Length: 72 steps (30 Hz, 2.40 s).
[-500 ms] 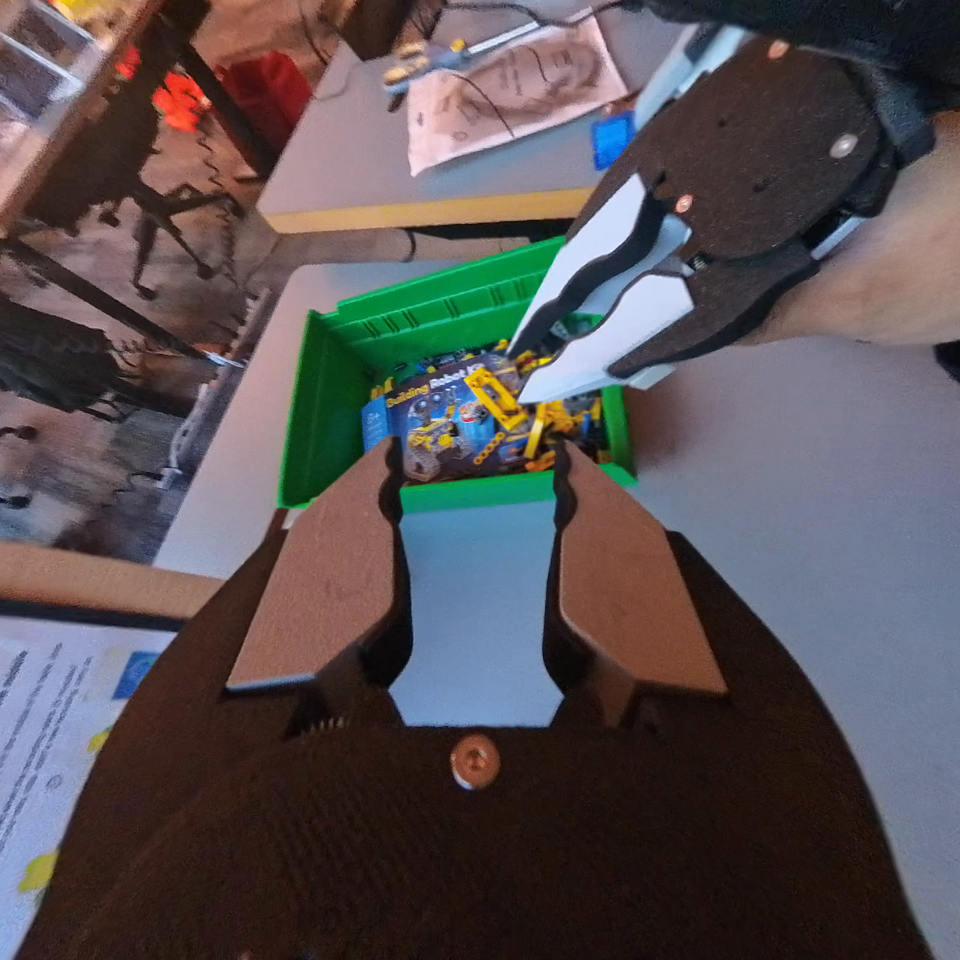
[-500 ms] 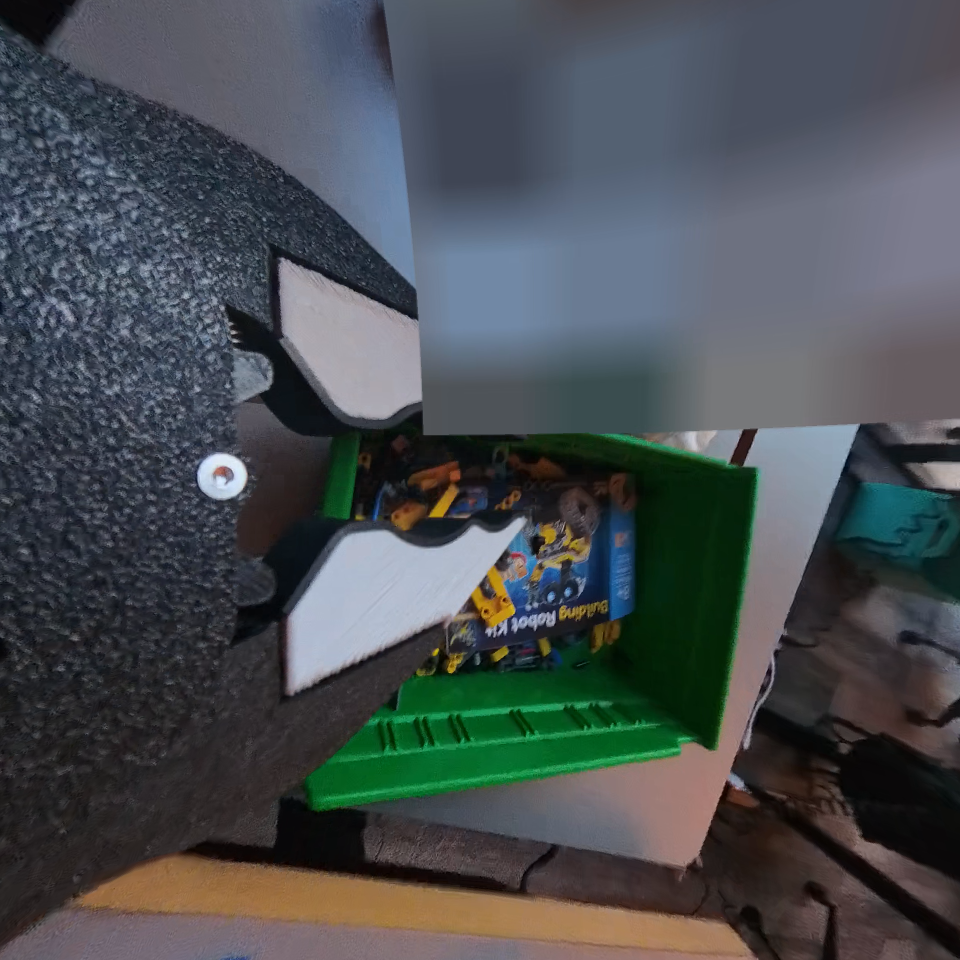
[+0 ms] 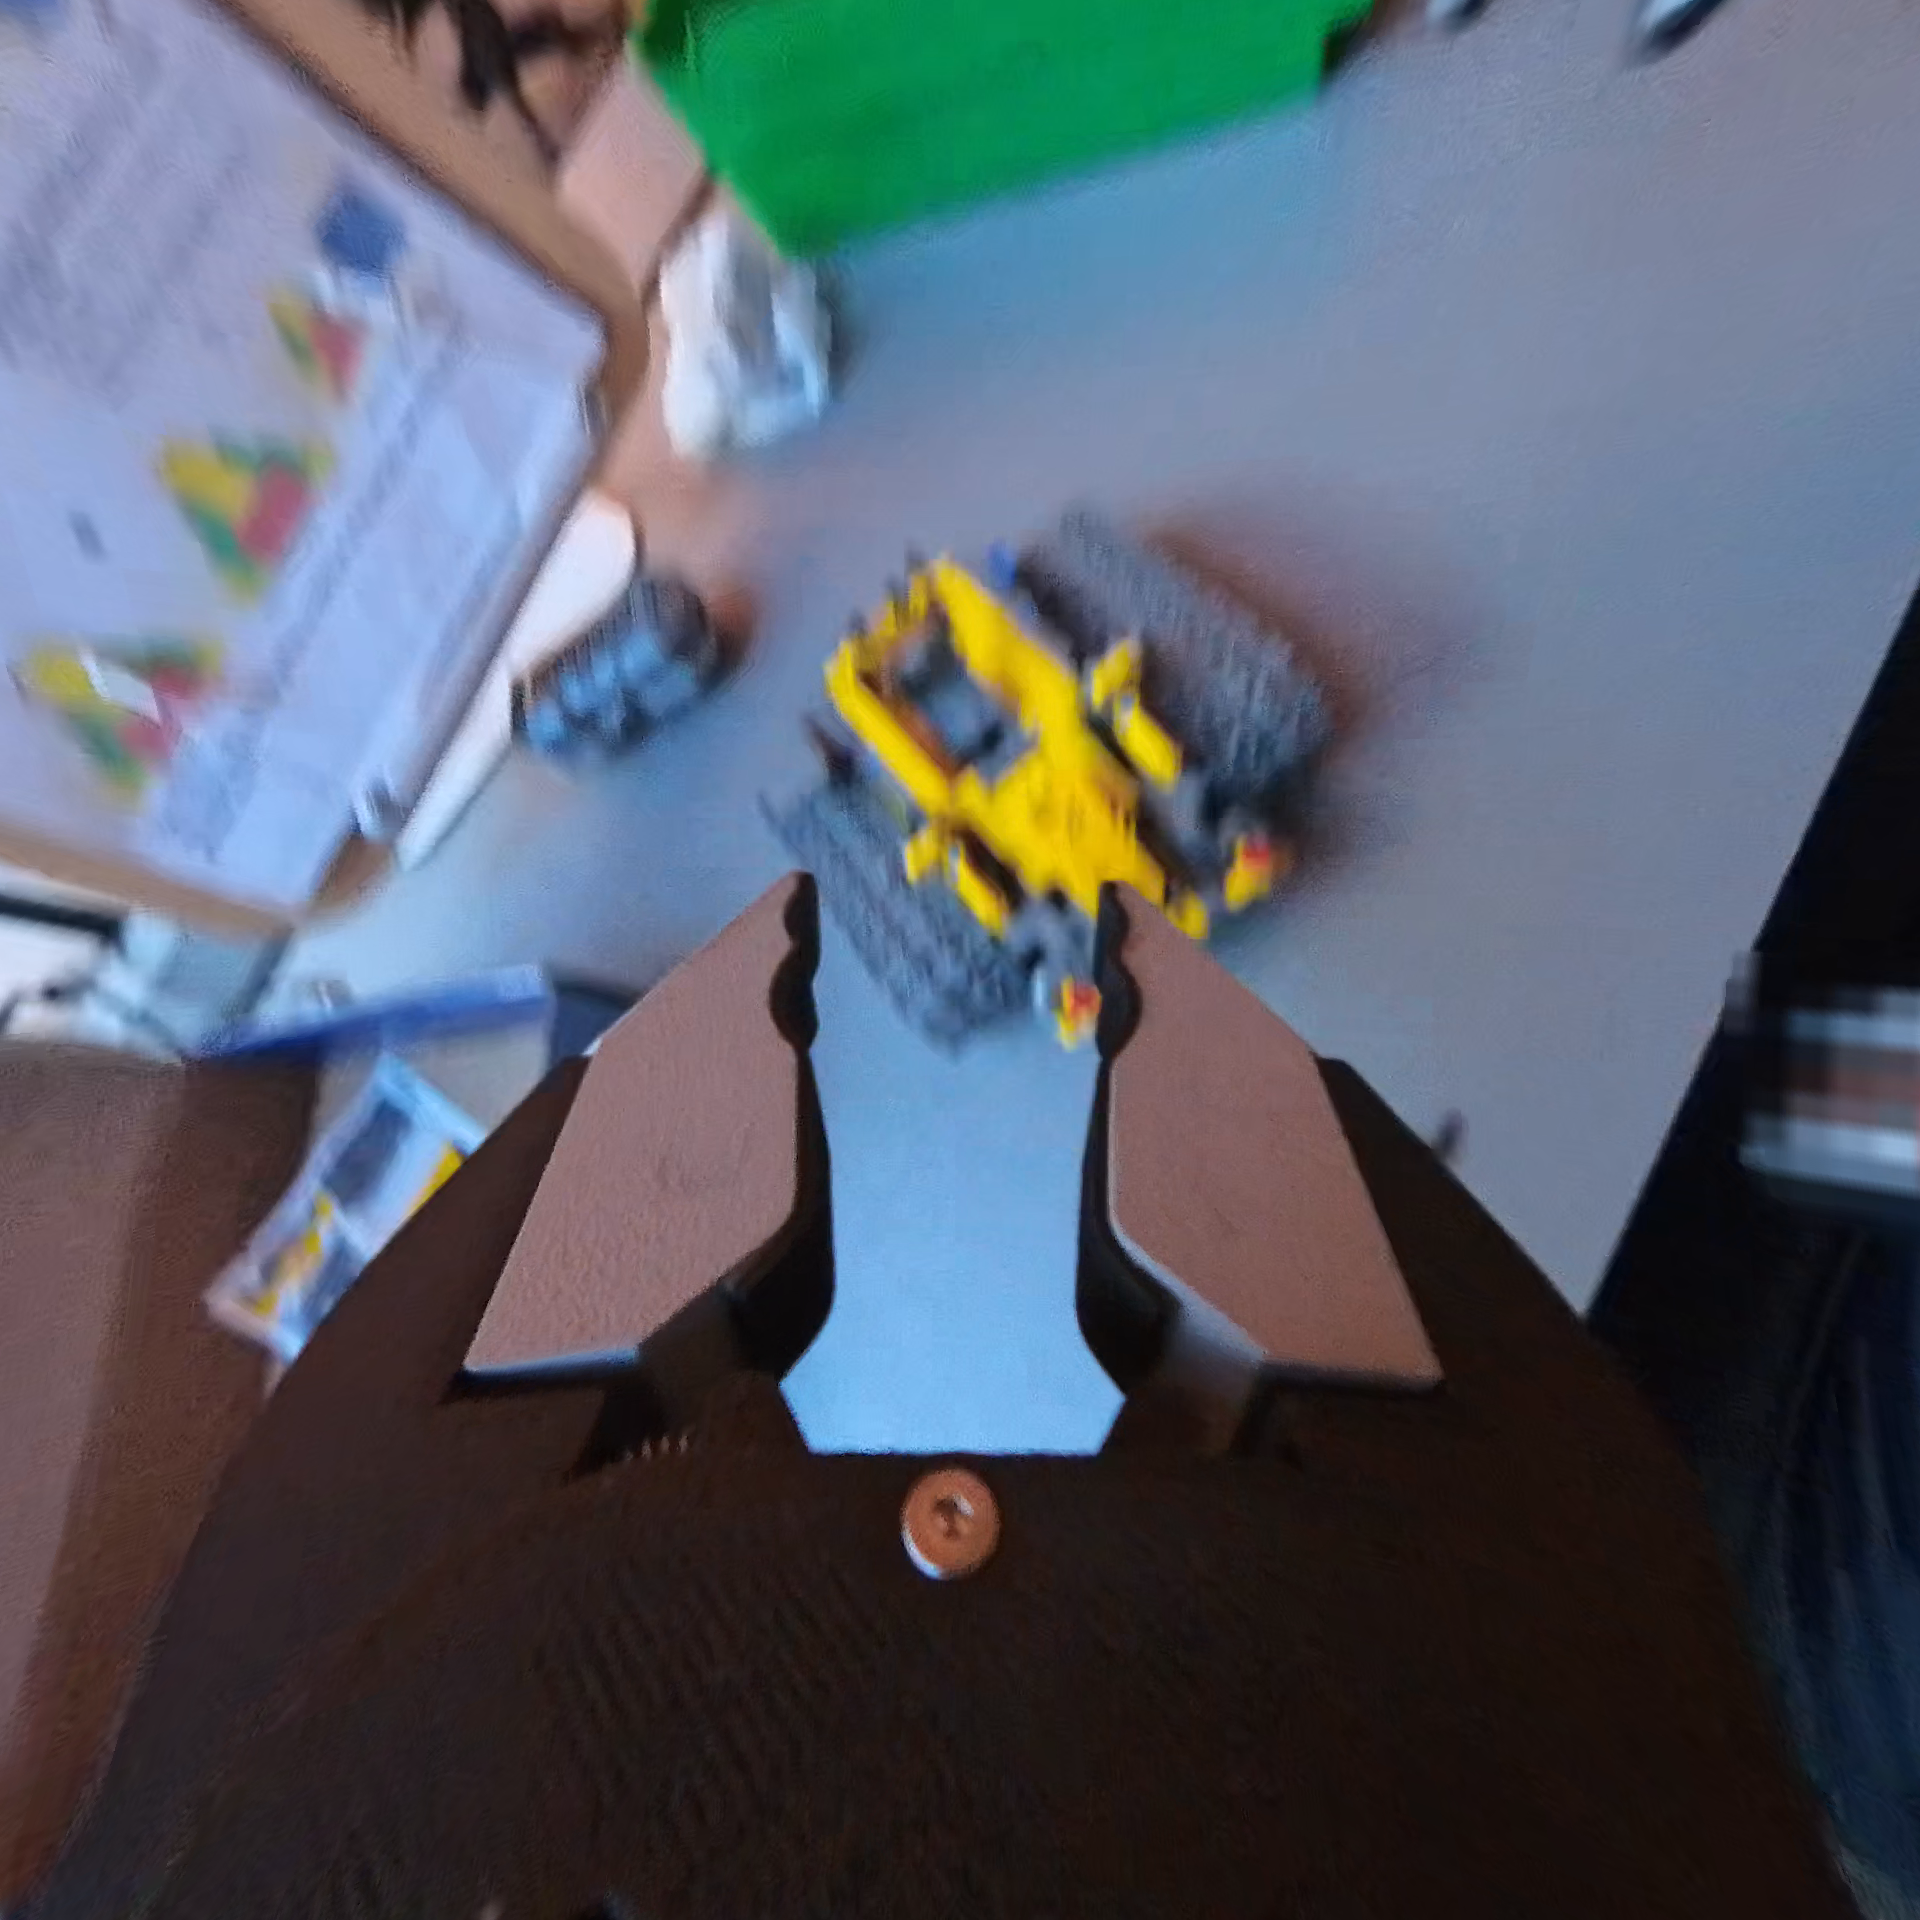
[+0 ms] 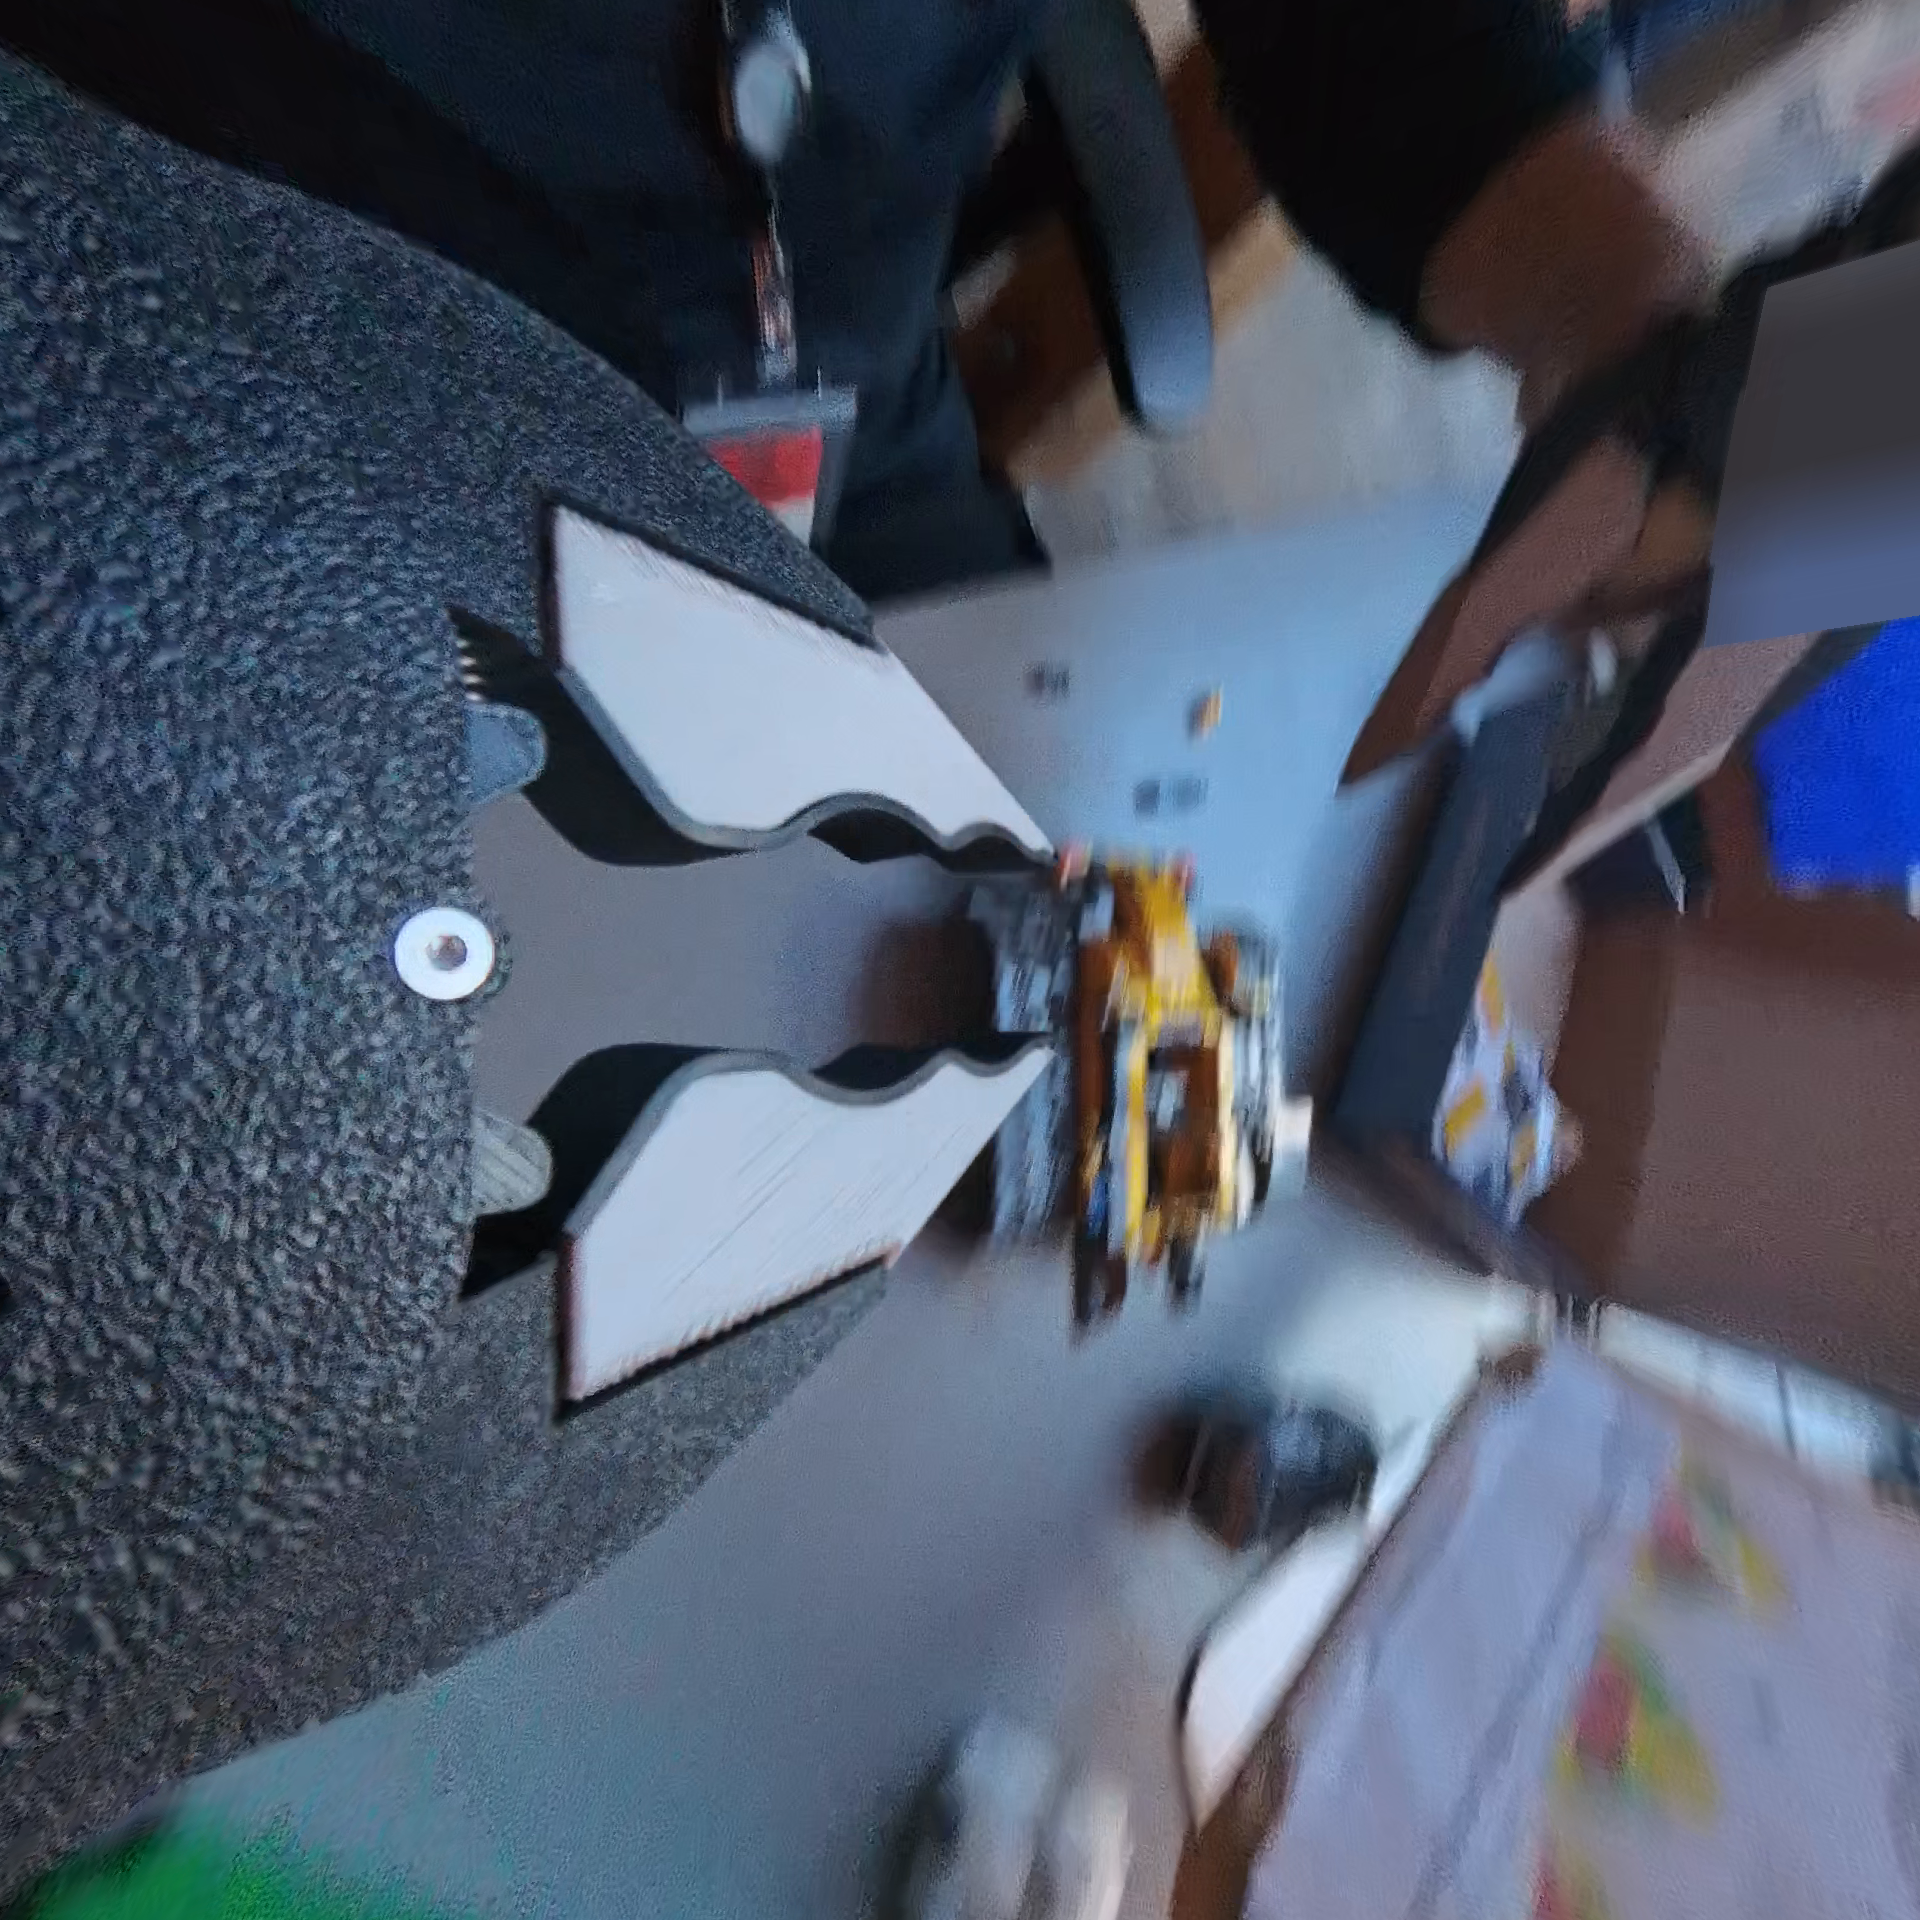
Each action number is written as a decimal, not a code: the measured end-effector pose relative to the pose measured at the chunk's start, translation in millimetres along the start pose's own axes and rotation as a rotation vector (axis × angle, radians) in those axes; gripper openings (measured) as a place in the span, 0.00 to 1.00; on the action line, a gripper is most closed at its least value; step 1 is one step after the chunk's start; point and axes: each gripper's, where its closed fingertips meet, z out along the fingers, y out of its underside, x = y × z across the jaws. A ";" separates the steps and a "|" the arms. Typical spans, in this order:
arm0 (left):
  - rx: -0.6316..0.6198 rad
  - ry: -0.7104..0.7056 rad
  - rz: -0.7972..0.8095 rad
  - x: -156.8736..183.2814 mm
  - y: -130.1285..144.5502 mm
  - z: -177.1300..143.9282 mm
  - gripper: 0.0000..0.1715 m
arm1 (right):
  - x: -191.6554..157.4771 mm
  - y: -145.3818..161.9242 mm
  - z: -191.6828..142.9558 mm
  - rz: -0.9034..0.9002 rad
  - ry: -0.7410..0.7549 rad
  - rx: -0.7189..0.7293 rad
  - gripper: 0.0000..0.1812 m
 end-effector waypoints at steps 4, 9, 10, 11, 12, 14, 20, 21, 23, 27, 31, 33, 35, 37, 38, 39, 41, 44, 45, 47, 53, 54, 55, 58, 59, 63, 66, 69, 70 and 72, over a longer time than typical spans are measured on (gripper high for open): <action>-0.094 0.008 -0.167 17.8 88.5 -14.5 0.26 | -86.1 38.7 87.0 -0.081 -0.217 -0.151 0.11; -0.092 -0.011 -0.292 25.9 137.8 -27.0 0.26 | -104.0 76.3 140.6 -0.096 -0.222 -0.275 0.14; -0.092 -0.003 -0.299 28.5 142.3 -26.9 0.26 | -103.0 77.6 147.0 -0.107 -0.205 -0.276 0.14; -0.097 0.005 -0.302 30.8 146.2 -25.8 0.26 | -102.1 79.1 152.9 -0.121 -0.192 -0.285 0.14; -0.104 0.009 -0.298 31.7 149.5 -24.1 0.26 | -101.7 80.5 158.8 -0.134 -0.182 -0.296 0.14; -0.115 0.019 -0.286 32.3 154.4 -19.2 0.26 | -100.6 83.0 170.1 -0.155 -0.165 -0.318 0.14; -0.128 0.119 -0.282 45.7 161.1 -6.9 0.16 | -103.7 88.9 185.3 -0.203 -0.188 -0.381 0.03; -0.116 0.133 -0.283 47.7 159.9 -6.4 0.14 | -103.6 88.7 185.4 -0.200 -0.193 -0.381 0.03; -0.096 0.164 -0.299 52.1 157.1 -4.9 0.08 | -102.9 88.8 184.6 -0.184 -0.208 -0.381 0.03; -0.065 0.201 -0.297 60.3 148.9 0.0 0.03 | -95.6 85.8 178.4 -0.152 -0.211 -0.357 0.03; -0.041 0.194 -0.300 61.0 143.4 5.3 0.03 | -81.8 80.5 163.3 -0.113 -0.230 -0.294 0.03; -0.036 0.210 -0.286 65.9 139.5 6.7 0.03 | -75.7 81.2 154.0 -0.101 -0.246 -0.283 0.04; -0.028 0.242 -0.274 75.8 131.1 9.9 0.03 | -68.2 88.7 145.0 -0.147 -0.233 -0.315 0.03; -0.018 0.282 -0.249 91.0 117.5 15.8 0.03 | -62.8 97.2 133.3 -0.209 -0.223 -0.369 0.03; -0.012 0.300 -0.230 100.0 109.0 19.9 0.03 | -60.1 99.2 126.1 -0.225 -0.223 -0.388 0.03; -0.007 0.313 -0.211 109.2 99.3 25.0 0.03 | -55.8 100.6 117.3 -0.234 -0.222 -0.409 0.03; 0.001 0.321 -0.179 126.5 77.1 39.0 0.03 | -44.1 102.5 95.5 -0.238 -0.218 -0.452 0.03; -0.001 0.280 -0.150 143.2 41.5 68.2 0.03 | -12.8 109.6 60.8 -0.226 -0.148 -0.519 0.03; 0.005 0.254 -0.137 145.0 30.8 76.5 0.03 | 0.6 114.4 50.4 -0.215 -0.107 -0.543 0.03; 0.075 0.239 -0.147 146.0 10.0 79.7 0.03 | 24.0 122.8 33.8 -0.173 -0.039 -0.557 0.03; 0.157 0.249 -0.255 102.3 10.7 46.9 0.17 | 58.4 147.5 22.7 -0.057 0.028 -0.547 0.03; 0.155 0.233 -0.255 92.4 14.5 41.3 0.18 | 60.6 147.6 23.1 -0.052 0.036 -0.544 0.05; 0.143 0.196 -0.249 79.8 20.1 36.5 0.18 | 62.1 145.9 23.2 -0.049 0.043 -0.536 0.06; 0.085 0.142 -0.182 49.1 40.0 16.0 0.13 | 63.5 138.1 18.5 -0.062 0.059 -0.511 0.07; 0.038 0.128 -0.169 39.1 52.4 10.2 0.13 | 62.8 134.4 15.9 -0.067 0.062 -0.499 0.07; -0.047 0.155 -0.213 20.4 96.4 10.2 0.17 | 62.2 122.2 8.6 -0.084 0.067 -0.450 0.09; -0.089 0.276 -0.234 36.6 117.7 22.1 0.19 | 63.1 118.8 6.1 -0.072 0.064 -0.433 0.10; -0.087 0.321 -0.259 47.5 123.9 33.9 0.08 | 60.9 116.8 2.8 -0.093 0.066 -0.433 0.10; -0.073 0.346 -0.282 52.8 120.3 37.7 0.03 | 60.1 115.0 1.4 -0.105 0.068 -0.430 0.10; -0.034 0.389 -0.305 64.7 107.6 43.8 0.03 | 57.8 109.2 0.0 -0.119 0.064 -0.409 0.10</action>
